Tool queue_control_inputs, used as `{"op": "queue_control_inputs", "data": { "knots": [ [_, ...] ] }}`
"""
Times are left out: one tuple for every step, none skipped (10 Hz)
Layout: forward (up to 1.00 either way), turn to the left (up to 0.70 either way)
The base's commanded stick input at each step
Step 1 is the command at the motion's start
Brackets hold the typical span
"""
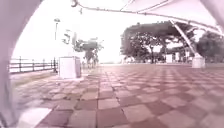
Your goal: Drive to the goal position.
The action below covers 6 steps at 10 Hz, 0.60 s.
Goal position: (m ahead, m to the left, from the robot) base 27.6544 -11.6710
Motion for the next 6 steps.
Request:
{"op": "queue_control_inputs", "data": {
  "knots": [
    [0.70, -0.14],
    [0.70, -0.08],
    [0.70, 0.13],
    [0.70, 0.14],
    [0.70, 0.14],
    [0.70, 0.14]
  ]
}}
